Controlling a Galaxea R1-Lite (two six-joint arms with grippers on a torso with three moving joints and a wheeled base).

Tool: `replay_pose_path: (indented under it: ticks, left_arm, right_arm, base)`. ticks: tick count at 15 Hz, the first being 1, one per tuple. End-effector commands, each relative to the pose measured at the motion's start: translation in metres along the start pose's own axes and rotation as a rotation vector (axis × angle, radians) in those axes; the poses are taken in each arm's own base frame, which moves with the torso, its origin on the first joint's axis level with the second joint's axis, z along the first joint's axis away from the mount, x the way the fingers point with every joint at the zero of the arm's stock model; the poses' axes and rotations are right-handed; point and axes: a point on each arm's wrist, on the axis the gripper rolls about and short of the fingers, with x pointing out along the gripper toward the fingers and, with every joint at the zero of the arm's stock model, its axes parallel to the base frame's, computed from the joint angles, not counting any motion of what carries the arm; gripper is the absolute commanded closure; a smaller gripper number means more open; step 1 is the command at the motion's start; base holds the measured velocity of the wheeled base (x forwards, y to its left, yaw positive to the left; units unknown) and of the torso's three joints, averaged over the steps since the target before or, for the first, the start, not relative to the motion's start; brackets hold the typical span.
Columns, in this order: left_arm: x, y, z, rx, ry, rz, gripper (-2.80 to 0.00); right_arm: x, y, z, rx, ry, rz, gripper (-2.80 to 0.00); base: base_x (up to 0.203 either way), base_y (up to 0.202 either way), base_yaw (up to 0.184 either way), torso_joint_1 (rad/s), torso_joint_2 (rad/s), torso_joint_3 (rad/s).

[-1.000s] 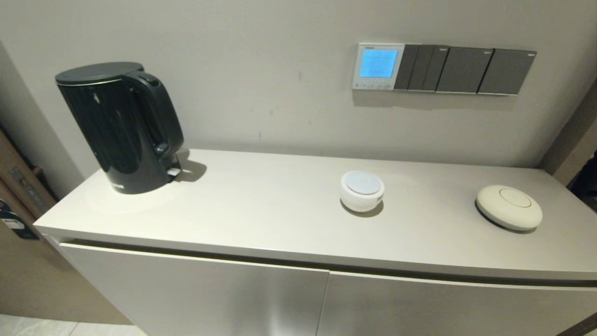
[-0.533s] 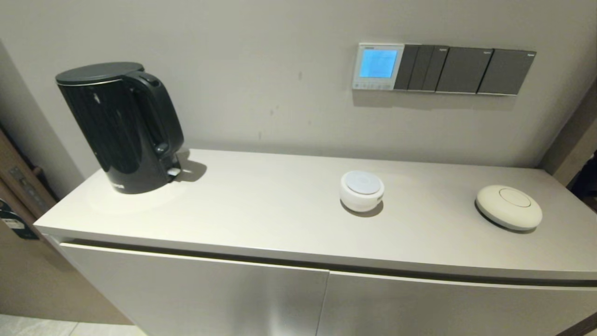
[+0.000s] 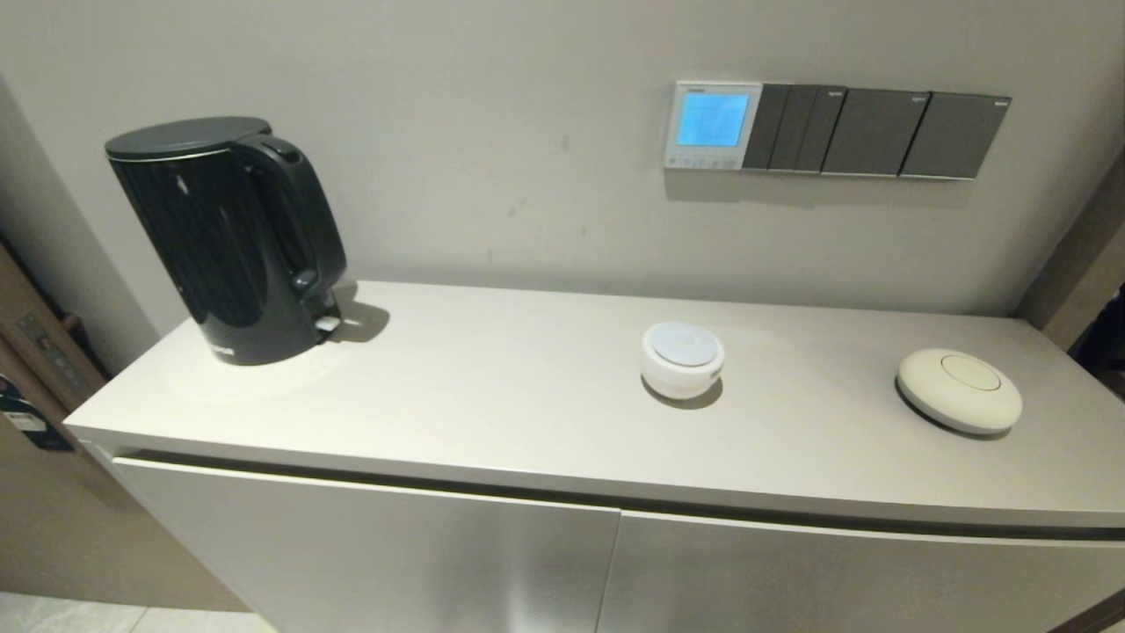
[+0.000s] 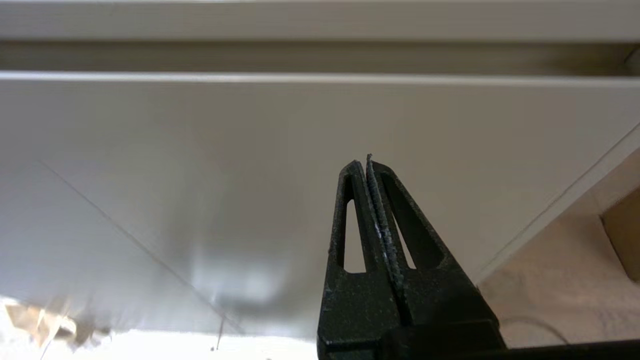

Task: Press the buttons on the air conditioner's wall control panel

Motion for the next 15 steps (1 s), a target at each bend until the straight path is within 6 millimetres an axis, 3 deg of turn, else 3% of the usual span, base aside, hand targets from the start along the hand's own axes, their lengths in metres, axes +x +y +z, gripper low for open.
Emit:
replay_pose_path:
  ticks: [1, 15]
  left_arm:
    - [0.0, 0.0, 0.0, 0.0, -0.001, 0.001, 0.0]
    - [0.0001, 0.0, 0.0, 0.0, 0.001, 0.0, 0.0]
  right_arm:
    - [-0.0064, 0.0001, -0.0018, -0.004, -0.084, 0.004, 0.0]
    - [-0.0106, 0.0001, -0.0036, -0.003, -0.164, -0.001, 0.0]
  base:
    - [0.0, 0.0, 0.0, 0.0, 0.0, 0.0]
    - [0.0, 0.0, 0.0, 0.0, 0.0, 0.0]
